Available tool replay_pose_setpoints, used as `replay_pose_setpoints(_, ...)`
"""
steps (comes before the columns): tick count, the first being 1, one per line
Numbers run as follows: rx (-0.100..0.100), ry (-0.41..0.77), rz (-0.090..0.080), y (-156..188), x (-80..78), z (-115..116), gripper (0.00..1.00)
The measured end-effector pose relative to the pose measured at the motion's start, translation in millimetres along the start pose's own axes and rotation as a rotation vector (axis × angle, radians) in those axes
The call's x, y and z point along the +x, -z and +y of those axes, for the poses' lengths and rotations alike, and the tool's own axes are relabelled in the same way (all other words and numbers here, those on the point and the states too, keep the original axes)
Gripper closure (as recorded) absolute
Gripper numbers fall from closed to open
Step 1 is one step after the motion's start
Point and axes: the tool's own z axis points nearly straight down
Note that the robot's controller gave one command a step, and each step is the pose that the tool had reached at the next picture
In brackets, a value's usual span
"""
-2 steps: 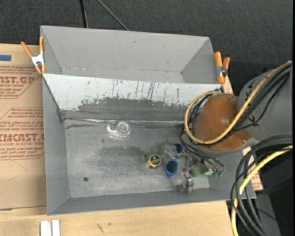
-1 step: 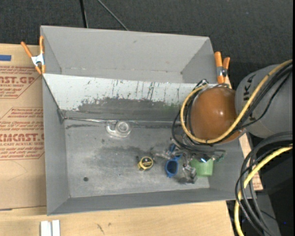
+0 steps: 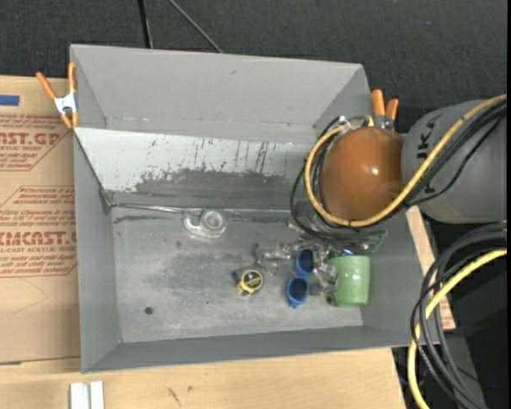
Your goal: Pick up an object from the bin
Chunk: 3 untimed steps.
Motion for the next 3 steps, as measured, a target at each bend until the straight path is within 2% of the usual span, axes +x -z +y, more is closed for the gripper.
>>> replay_pose_setpoints(1,-0.001,-0.001,-0.001,0.1,0.0,0.5,1.0)
replay_pose_setpoints(2,0.006,-0.056,-0.003,149.2,5.2,17.3,1.0)
replay_pose_setpoints(3,0.001,0.397,0.0,165.0,-0.8,-11.4,1.0)
